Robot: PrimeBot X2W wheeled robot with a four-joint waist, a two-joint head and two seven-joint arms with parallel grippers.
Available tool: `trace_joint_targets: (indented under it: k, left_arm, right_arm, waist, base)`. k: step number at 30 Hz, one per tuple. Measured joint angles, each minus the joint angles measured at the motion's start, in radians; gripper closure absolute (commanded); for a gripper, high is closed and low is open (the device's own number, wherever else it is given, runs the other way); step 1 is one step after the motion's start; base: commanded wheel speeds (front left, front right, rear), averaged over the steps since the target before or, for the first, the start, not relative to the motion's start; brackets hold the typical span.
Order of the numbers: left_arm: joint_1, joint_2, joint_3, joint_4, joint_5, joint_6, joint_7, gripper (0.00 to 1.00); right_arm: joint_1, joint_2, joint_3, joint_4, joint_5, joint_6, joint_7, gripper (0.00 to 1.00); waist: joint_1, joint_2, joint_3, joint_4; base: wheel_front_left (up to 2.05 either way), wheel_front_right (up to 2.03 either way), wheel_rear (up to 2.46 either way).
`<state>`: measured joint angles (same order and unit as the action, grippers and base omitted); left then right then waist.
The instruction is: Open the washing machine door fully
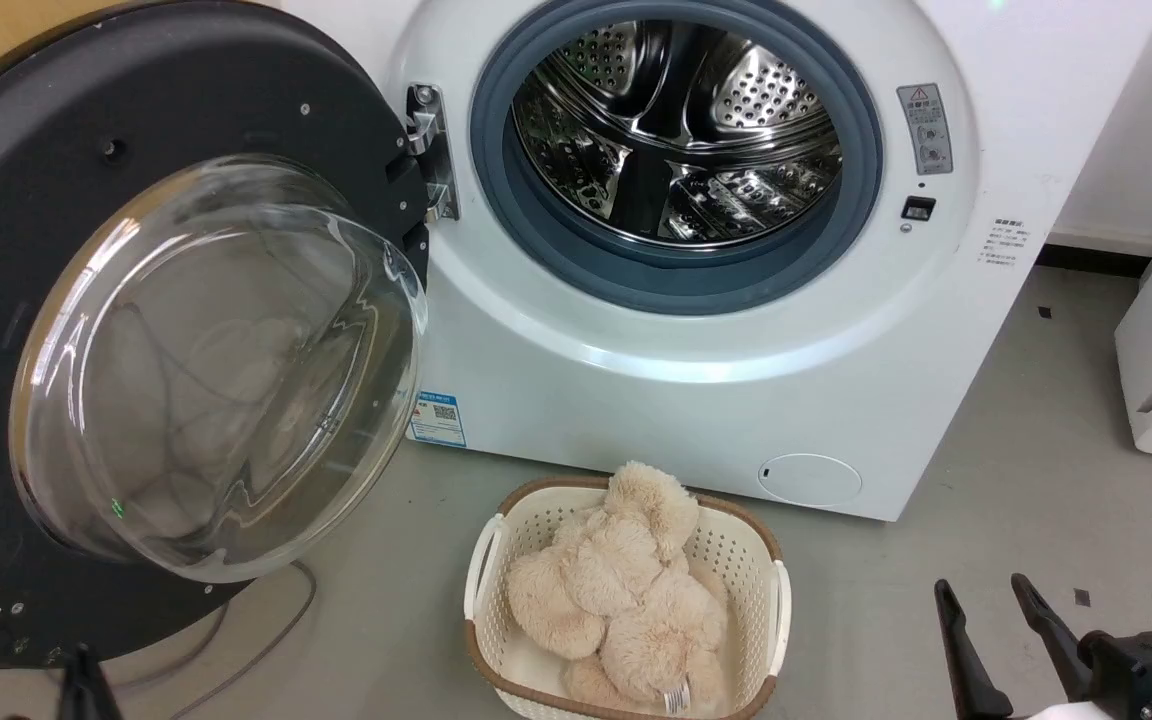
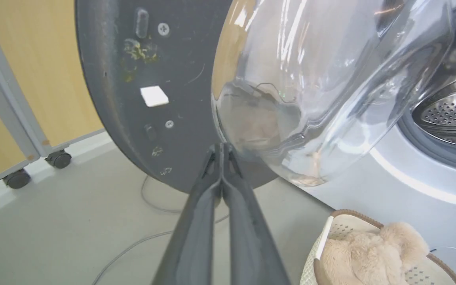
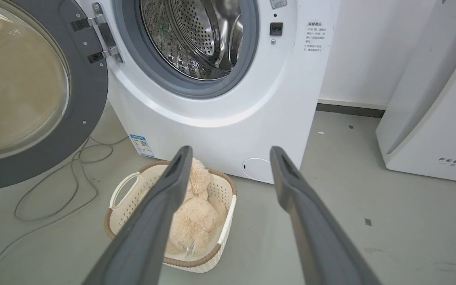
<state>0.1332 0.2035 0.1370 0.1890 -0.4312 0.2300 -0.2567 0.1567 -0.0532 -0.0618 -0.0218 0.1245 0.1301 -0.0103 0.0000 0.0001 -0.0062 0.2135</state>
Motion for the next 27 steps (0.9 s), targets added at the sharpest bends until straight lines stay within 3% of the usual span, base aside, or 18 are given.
trace_joint_targets:
  k: [1, 2, 11, 27]
  left_arm:
    - [0.020, -0.014, -0.005, -0.024, 0.009, 0.006, 0.000, 0.03]
    - [0.037, -0.027, -0.010, -0.049, 0.018, 0.006, 0.000, 0.00]
    - [0.098, -0.067, -0.076, -0.211, 0.108, 0.011, 0.000, 0.00]
    - [-0.004, -0.019, -0.257, -0.262, 0.215, -0.067, 0.110, 0.00]
  right_arm:
    - [0.000, 0.000, 0.001, 0.000, 0.000, 0.000, 0.000, 0.00]
    - [0.000, 0.000, 0.002, 0.000, 0.000, 0.000, 0.000, 0.00]
    - [-0.001, 0.000, 0.009, -0.003, -0.002, 0.000, 0.000, 0.00]
    - [-0.003, 0.000, 0.007, -0.031, -0.027, 0.000, 0.001, 0.00]
  waist:
    - [0.0000, 0.0000, -0.001, 0.000]
    - [0.0000, 0.0000, -0.002, 0.000]
    - [0.0000, 0.0000, -0.005, -0.010]
    - [0.0000, 0.0000, 0.001, -0.126]
  base:
    - [0.00, 0.00, 0.00]
    - [0.00, 0.00, 0.00]
    - [0.00, 0.00, 0.00]
    - [0.00, 0.00, 0.00]
